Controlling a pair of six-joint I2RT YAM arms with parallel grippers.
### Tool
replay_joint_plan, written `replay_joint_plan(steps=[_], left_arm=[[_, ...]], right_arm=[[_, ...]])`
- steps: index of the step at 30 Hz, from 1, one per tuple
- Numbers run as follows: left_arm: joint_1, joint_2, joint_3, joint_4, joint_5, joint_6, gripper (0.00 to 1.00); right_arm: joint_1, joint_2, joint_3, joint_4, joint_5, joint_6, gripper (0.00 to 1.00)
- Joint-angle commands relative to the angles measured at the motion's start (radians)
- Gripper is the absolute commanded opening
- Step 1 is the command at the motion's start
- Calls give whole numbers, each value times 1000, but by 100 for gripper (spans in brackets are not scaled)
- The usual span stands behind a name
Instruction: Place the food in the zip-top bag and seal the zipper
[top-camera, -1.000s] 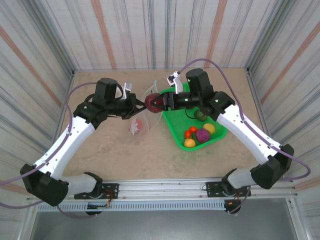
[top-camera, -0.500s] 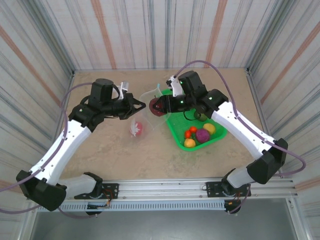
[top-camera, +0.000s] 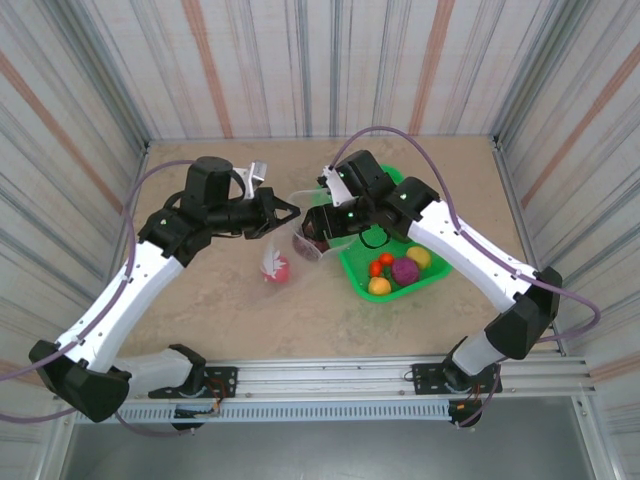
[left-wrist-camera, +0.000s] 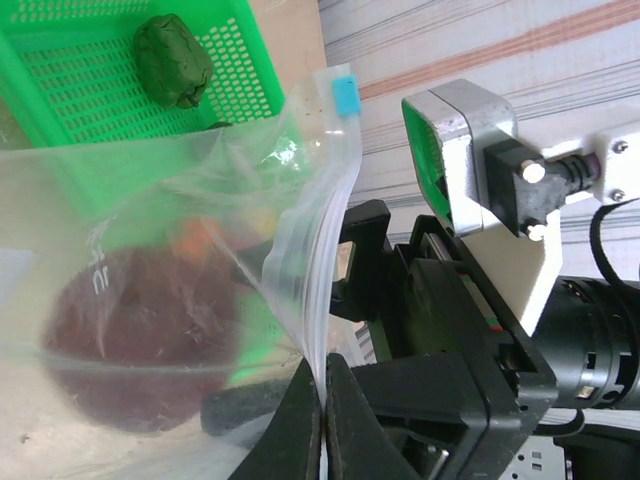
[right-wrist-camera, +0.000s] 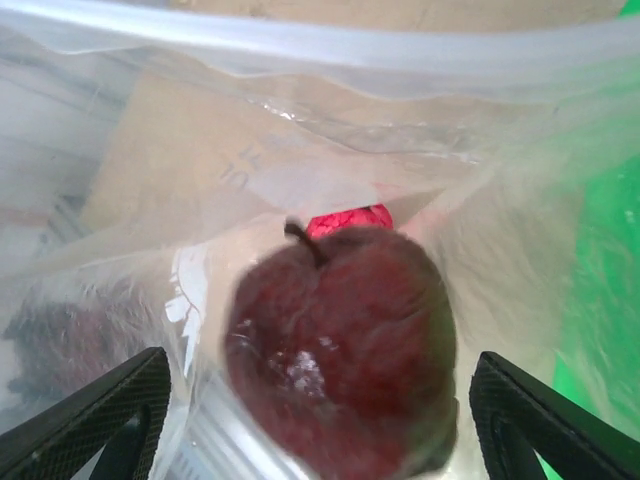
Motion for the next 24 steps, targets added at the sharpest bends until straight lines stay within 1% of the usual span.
replay_joint_plan(steps=[1,4,7,9,12,14,17,20,24], left_arm=[[0,-31,-19,15,-24,17,0],[1,-35,-30,17,-35,15,0],[1,-36,-28,-5,-58,24,0],[-1,-40,-7,-75,-127,56,0],[-2,-47,21,-192,-246,99,0],[-2,-58,20,-214,-285,114,0],[-3,-71,7,-212,-295,119,0],[-2,-75,-24,-185,-283,107,0],[-3,-82,-52,-149,-274,98,0]], right_arm=[[-6,-9,20,-9,-34,-24,83],[-11,-11,21,-5,-50,-24,84],[-25,-30,17,20,-73,-12,81],[-48,-49,16,50,-98,17,79],[-80,-80,26,83,-91,51,79],[-94,-97,35,76,-55,57,79],[-128,-121,27,27,34,75,79],[-185,-159,-31,-30,152,101,79],[-281,-187,-125,-67,271,153,77]])
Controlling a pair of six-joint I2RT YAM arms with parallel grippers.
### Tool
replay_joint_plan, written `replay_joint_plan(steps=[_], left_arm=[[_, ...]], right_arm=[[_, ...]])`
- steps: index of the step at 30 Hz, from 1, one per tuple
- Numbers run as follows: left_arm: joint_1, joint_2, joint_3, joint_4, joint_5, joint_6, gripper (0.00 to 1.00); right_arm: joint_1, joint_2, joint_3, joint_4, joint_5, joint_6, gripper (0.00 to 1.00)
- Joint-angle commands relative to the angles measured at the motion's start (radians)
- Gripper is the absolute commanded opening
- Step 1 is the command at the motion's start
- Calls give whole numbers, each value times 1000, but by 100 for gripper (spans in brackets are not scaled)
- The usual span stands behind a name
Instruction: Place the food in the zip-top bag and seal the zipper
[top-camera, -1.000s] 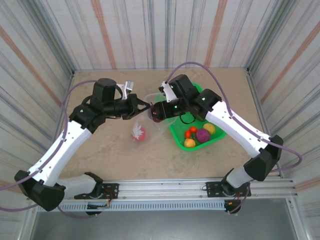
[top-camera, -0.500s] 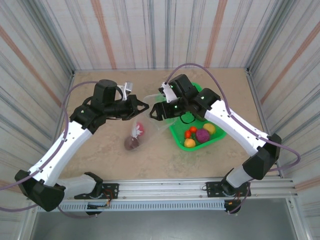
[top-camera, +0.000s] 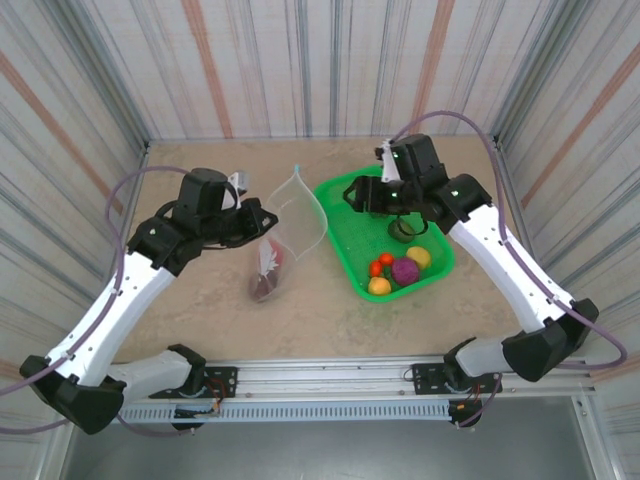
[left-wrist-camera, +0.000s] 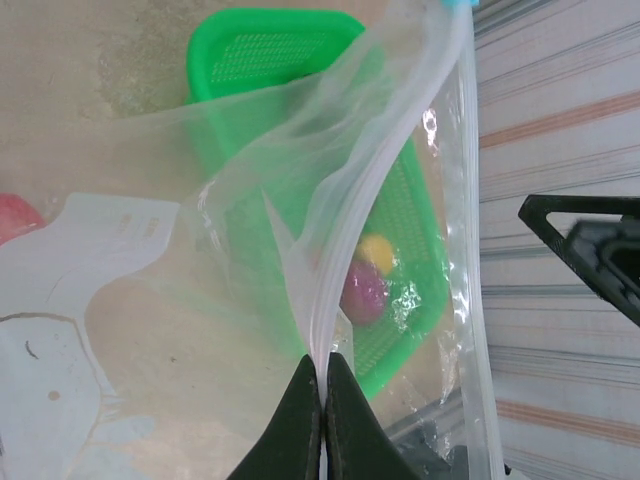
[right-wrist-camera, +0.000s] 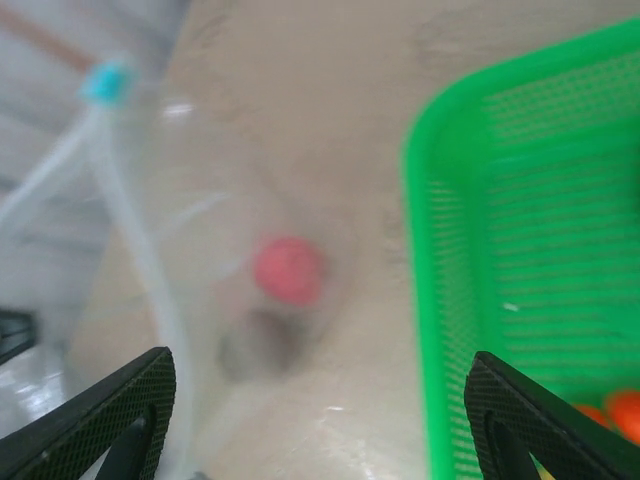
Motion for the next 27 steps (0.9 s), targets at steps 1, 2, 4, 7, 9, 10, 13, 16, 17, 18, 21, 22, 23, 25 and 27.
replay_joint_plan(steps=[1,2,4,7,9,10,13,16,17,18,21,22,23,25,27], left_arm=[[-3,-15,-28,16,-17,17,0],[-2,-15,-27,19,-16,19,0],[-1,-15,-23,20,-10,25,0],[12,-17,-12,7,27,41,0],[18,-26,-11,-13,36,53,0],[22,-32,-14,-21,39,58,0],[36,-54,-32,-38,51,63,0],[51,-74,-50,-53,62,66,0],[58,-80,-54,-60,63,69,0],[66,-84,-56,-68,66,69,0],[90,-92,-68,-74,86,69,0],[93,-91,-70,-74,89,72,0],[96,-91,-70,-77,91,73,0],[99,-89,-70,-86,92,76,0],[105,-86,-68,-95,89,81,0]], right_arm=[[-60,-18,-83,-65,172,57,77],[-72,-12,-104,-50,192,51,77],[-95,24,-133,-9,212,25,78],[-110,105,-125,50,233,-41,79],[-120,156,-150,137,262,-93,80],[-132,185,-156,172,258,-102,80],[-165,304,-125,218,207,-129,79],[-170,440,-40,183,208,-171,80],[-170,481,-10,169,218,-183,80],[-170,517,17,152,237,-192,80],[-177,587,69,139,269,-212,81],[-181,603,81,139,275,-216,81],[-184,620,98,138,279,-216,82],[-192,664,139,132,277,-226,82],[-193,708,190,115,279,-244,82]])
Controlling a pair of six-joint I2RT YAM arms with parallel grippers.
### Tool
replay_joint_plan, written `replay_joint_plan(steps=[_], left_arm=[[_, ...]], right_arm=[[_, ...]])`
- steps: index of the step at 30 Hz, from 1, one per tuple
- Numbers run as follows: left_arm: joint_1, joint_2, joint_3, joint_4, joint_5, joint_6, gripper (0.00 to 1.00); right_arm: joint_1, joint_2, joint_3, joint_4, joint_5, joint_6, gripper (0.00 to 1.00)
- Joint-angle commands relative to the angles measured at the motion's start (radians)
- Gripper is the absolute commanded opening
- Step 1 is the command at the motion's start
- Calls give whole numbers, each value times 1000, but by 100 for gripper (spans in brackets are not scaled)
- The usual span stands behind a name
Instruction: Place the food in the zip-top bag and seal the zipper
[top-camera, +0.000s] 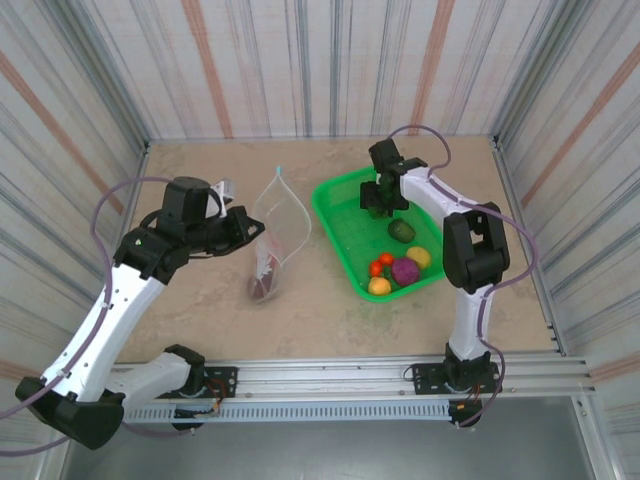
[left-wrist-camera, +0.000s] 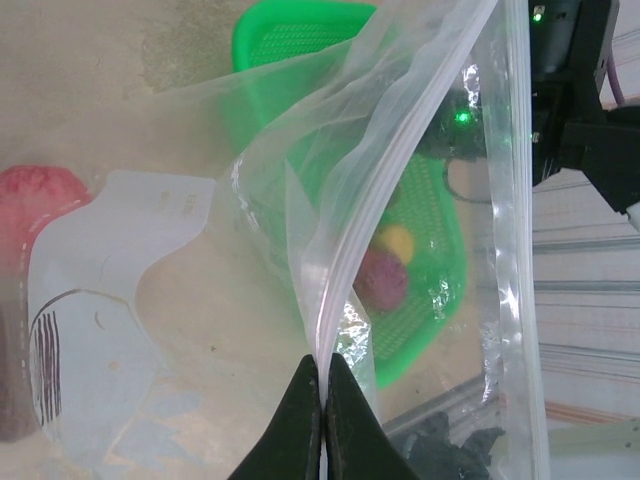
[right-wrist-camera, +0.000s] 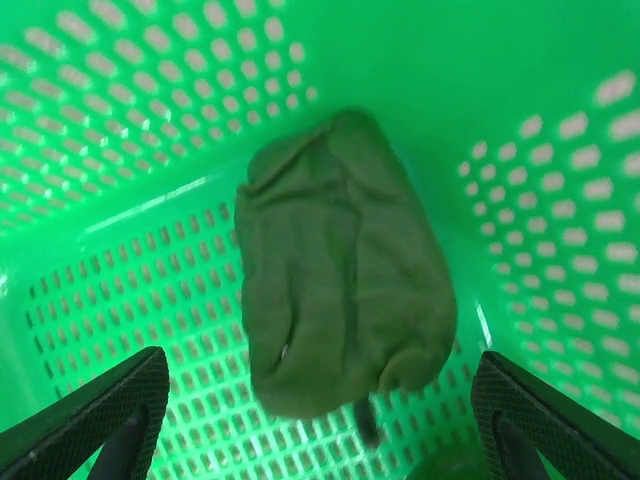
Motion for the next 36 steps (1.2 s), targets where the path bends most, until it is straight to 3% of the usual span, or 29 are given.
replay_joint_plan(steps=[1,13,22,24,30,36], left_arm=[[15,-6,-10,-42,15,30,0],[33,31,5,-28,34,34,0],[34,30,3,-28,43,20,0],[35,29,3,-28,47,16,0],[35,19,10,-23,51,-1,0],[35,22,8,14,74,-43,0]], right_arm=[[-12,75,100,-44,31,-51,82],[-23,178,177,-79,-30,-41,75],[-21,165,160,-82,-20,-31,55],[-21,136,152,-71,-18,-23,50],[0,-5,70,-21,-16,13,50],[21,-239,-45,36,-90,129,50]])
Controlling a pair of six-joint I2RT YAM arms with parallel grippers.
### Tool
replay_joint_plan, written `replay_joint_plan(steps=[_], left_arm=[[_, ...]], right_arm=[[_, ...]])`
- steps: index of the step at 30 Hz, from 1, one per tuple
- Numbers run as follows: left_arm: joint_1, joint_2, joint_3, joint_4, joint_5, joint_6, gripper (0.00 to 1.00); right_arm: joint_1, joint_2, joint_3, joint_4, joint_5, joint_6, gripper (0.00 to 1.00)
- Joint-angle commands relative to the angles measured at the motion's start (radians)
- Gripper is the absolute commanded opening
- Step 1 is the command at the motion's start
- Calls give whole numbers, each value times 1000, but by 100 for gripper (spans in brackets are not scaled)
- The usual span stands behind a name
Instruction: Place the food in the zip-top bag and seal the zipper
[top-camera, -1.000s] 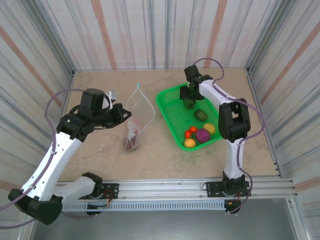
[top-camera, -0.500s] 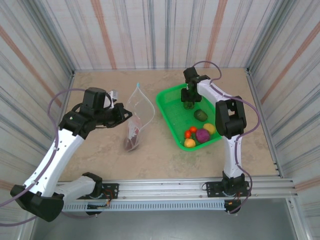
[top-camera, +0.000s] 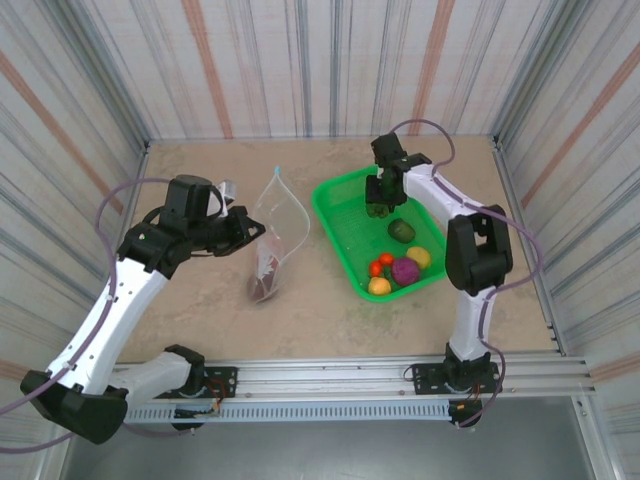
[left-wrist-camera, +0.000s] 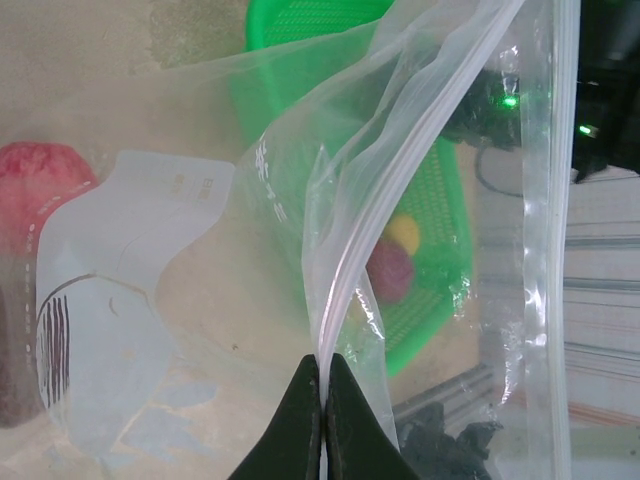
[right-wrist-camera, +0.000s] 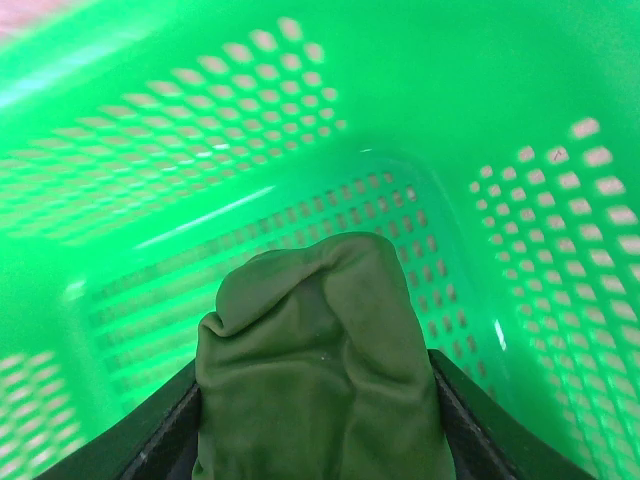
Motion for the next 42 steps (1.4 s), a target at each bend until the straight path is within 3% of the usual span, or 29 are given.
replay_joint_plan(steps=[1,8,12,16,22,31,37,42], left_arm=[[7,-7,10,39,38,-41,0],[-17,32,11,130,62,-87,0],[-57,71,24,200,77,-114,0],[-101,112,54,222,84,-114,0],[-128,129,54,251,78,-126,0],[-120,117,92,226,65,-101,0],[-121,108,85,240,84,-108,0],[-106,107,107,221,92,-81,0]], right_arm=[[20,-194,-41,43,-50,88,50],[82,-454,-90,50,-228,144,51],[122,-559,-113,105,-397,182,51],[178,-614,-101,153,-521,196,52],[250,-618,-161,227,-578,218,53],[310,-570,-216,218,-507,207,53],[340,-516,-179,132,-404,175,53],[424,-436,-70,-42,-240,82,54]])
